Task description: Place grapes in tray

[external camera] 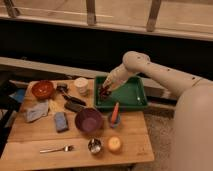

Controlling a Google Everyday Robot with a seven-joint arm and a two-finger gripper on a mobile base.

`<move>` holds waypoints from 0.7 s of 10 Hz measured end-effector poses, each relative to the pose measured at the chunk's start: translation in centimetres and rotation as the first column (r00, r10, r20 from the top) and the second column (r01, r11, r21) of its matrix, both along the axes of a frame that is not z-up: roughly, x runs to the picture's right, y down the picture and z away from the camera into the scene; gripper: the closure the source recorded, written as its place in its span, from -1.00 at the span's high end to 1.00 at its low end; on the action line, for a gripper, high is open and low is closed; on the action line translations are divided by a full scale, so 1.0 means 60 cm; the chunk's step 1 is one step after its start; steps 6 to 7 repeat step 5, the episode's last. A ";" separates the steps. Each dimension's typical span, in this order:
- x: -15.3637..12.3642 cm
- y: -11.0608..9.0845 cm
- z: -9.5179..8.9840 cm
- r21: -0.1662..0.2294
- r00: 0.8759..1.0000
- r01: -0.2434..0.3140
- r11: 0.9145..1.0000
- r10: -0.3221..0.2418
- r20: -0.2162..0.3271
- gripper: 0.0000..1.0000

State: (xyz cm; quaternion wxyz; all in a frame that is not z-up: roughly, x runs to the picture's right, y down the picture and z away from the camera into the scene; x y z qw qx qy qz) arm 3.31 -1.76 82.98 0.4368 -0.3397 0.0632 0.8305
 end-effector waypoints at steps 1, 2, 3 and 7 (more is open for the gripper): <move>-0.001 0.000 0.000 0.000 1.000 0.000 1.000 0.000 0.001 -0.29; -0.002 0.000 0.000 0.000 1.000 0.001 1.000 -0.001 0.002 -0.17; -0.005 -0.001 0.000 0.001 1.000 0.002 1.000 -0.002 0.004 0.01; -0.003 -0.001 -0.001 0.001 1.000 0.001 1.000 -0.001 0.003 0.42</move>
